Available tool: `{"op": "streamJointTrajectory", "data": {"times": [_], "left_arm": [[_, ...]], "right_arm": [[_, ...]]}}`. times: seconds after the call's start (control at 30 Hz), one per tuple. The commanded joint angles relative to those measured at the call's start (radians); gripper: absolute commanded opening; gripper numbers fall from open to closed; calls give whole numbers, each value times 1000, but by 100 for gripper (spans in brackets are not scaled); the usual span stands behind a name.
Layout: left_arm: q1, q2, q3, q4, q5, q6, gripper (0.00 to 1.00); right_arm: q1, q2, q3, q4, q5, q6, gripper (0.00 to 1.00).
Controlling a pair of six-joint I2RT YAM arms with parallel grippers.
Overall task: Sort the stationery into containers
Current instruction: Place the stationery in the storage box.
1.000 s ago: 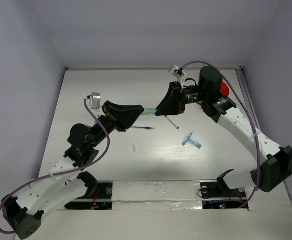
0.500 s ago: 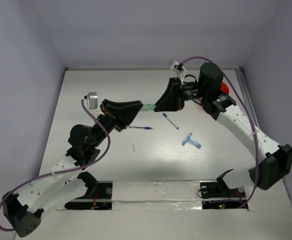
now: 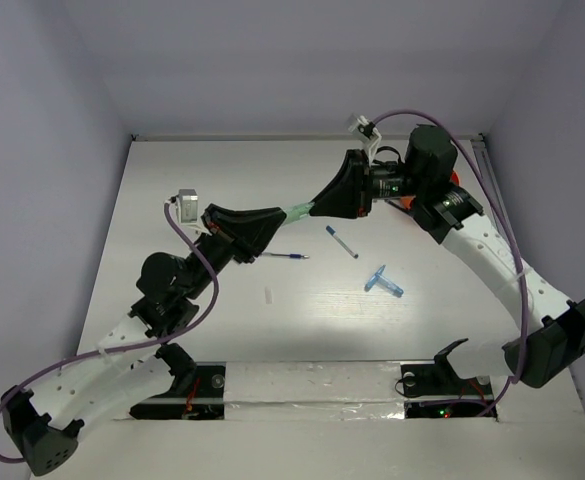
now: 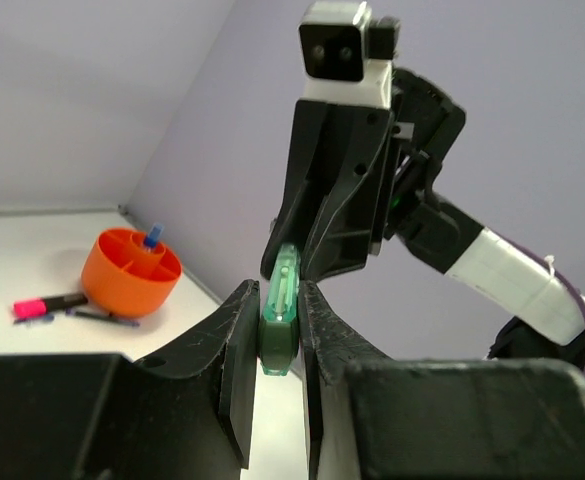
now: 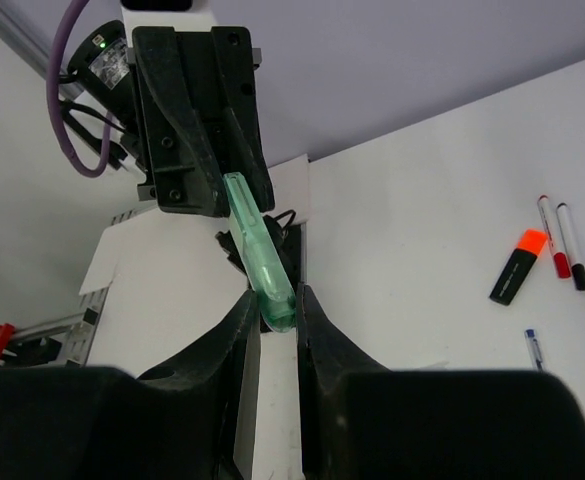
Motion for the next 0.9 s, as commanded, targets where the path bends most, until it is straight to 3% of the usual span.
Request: {"op": "streamJointTrajectory", "data": {"times": [0.0, 0.47, 0.57, 0.6, 0.7, 0.8, 0.87], "left_arm": [[-49, -2, -34, -238, 104, 40, 0], [-49, -10, -78, -267, 114, 47, 1], [-49, -13, -69, -287, 105, 61, 23], [-49, -24, -68, -293, 101, 70, 45], [-49, -53, -51, -321, 75, 84, 71], [-49, -76, -29, -364, 38, 107, 81], [-49, -84, -15, -385, 24, 121, 82]], "right_arm": [[-2, -40, -10, 88, 180, -8, 0], [-23, -43, -38, 148, 179, 27, 0], [-23, -42, -41, 131, 174, 12, 0], [-23, -39, -40, 113, 177, 2, 0], [-34, -39, -69, 74, 192, -19, 0], [-34, -39, -93, 69, 189, -22, 0], [-34, -39, -104, 68, 188, -24, 0]]}}
